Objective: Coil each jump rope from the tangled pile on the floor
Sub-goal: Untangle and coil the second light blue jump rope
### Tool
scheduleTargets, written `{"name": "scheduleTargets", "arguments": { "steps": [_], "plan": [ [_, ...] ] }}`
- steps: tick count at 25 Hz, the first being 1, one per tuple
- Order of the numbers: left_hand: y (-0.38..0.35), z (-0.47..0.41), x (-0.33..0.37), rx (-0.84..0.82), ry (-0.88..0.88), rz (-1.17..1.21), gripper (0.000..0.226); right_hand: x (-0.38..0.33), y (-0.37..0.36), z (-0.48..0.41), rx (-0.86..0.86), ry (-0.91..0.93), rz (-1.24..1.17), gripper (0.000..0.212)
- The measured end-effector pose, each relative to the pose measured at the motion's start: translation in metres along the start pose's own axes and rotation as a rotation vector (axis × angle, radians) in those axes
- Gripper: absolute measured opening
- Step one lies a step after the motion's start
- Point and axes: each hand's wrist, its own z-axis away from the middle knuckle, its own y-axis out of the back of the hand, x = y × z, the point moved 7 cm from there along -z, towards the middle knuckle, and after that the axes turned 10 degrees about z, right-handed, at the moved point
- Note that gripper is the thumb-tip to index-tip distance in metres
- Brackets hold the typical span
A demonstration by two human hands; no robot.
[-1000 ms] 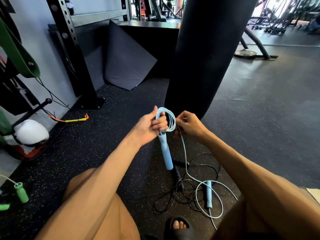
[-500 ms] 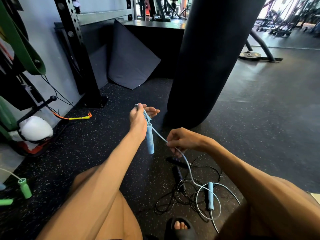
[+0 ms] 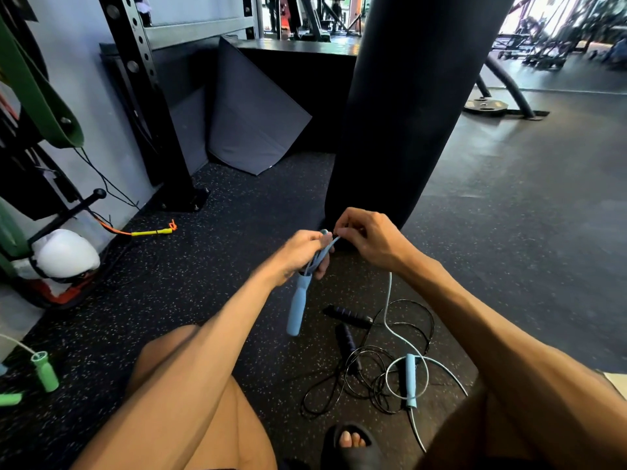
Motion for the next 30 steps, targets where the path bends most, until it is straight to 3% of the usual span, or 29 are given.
{"name": "scheduleTargets", "arguments": {
  "steps": [3,8,11,15,19,22,27,30],
  "plan": [
    [-0.014,0.001,-0.004,-0.156,0.075,0.148,0.042,0.013,0.006,0.0,0.046,-0.063,-0.024,0.007],
    [-0.024,0.009,0.004,-0.282,0.144,0.307,0.049,0.036,0.002,0.0,0.064,-0.148,-0.111,0.023],
    [-0.027,0.01,0.007,-0.335,0.206,0.542,0.049,0.041,-0.007,0.002,0.035,-0.21,-0.303,0.027],
    [-0.019,0.007,0.019,-0.334,0.096,0.85,0.046,0.038,-0.028,0.006,-0.027,-0.354,-0.566,0.02],
    [-0.001,0.004,0.03,-0.178,-0.039,1.079,0.035,0.026,-0.049,0.016,-0.229,-0.449,-0.676,0.013],
    [0.013,-0.001,0.024,0.076,-0.087,1.088,0.033,0.014,-0.06,0.026,-0.422,-0.484,-0.648,0.011],
    [0.053,-0.002,0.012,0.523,-0.203,0.841,0.028,0.005,-0.067,0.039,-0.654,-0.453,-0.568,0.015],
    [0.06,-0.003,0.012,0.563,-0.273,0.529,0.021,0.005,-0.059,0.03,-0.569,-0.347,-0.317,0.013]
  ]
}}
